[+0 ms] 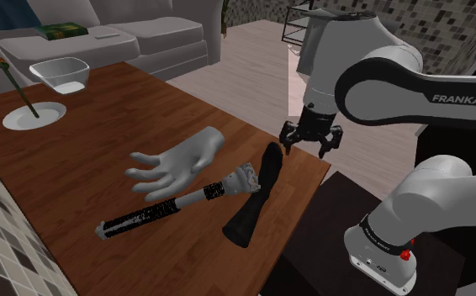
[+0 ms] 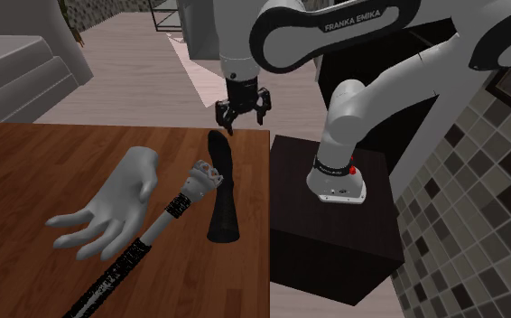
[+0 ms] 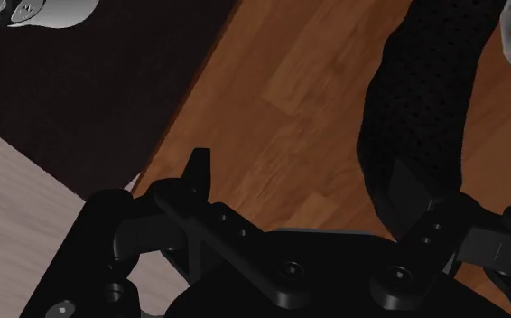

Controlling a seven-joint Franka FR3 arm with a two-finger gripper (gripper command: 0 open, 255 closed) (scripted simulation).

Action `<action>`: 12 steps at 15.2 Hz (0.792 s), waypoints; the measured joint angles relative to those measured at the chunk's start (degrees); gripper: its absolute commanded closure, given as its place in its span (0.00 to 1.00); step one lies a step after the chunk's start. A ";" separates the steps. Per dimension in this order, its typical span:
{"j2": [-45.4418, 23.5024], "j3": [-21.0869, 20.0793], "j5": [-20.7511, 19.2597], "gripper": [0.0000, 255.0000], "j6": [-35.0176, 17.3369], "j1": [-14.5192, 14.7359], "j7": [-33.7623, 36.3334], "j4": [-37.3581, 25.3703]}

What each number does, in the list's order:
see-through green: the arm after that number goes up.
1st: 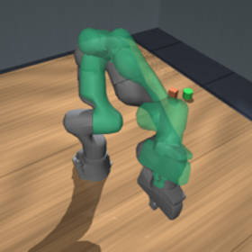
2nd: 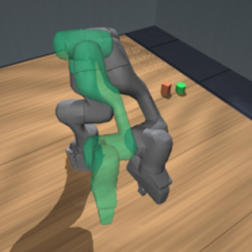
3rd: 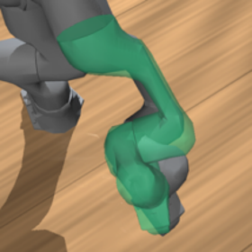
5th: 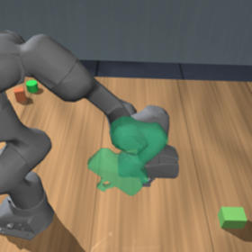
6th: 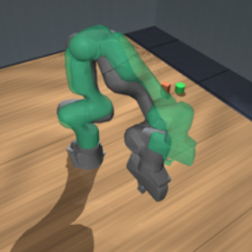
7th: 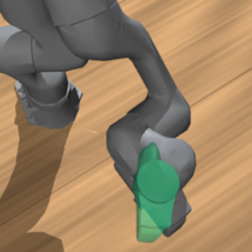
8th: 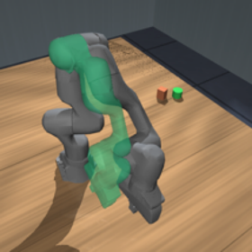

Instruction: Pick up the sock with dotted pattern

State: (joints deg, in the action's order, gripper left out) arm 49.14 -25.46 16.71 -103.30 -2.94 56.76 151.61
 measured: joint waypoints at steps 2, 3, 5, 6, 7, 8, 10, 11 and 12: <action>-1.59 -3.82 2.42 0.00 -3.72 -0.95 5.96 0.60; -3.37 -6.23 3.53 0.00 -5.71 -1.80 9.29 -0.05; -6.20 -10.57 5.35 0.00 -9.67 -3.55 15.59 -0.61; -7.74 -12.77 6.00 0.00 -11.65 -4.68 18.69 -1.03; -10.21 -15.65 6.43 0.00 -13.92 -6.26 22.20 -2.24; -11.40 -17.36 6.79 0.00 -15.66 -7.21 24.57 -2.35; -12.49 -18.98 7.28 0.00 -17.76 -7.90 26.43 -1.85; -12.83 -19.53 7.53 0.00 -18.66 -7.97 26.81 -1.38; -13.34 -20.12 7.72 0.00 -19.68 -8.11 27.08 -0.93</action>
State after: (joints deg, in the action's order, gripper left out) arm 35.80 -45.59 24.43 -122.98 -11.05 83.84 150.69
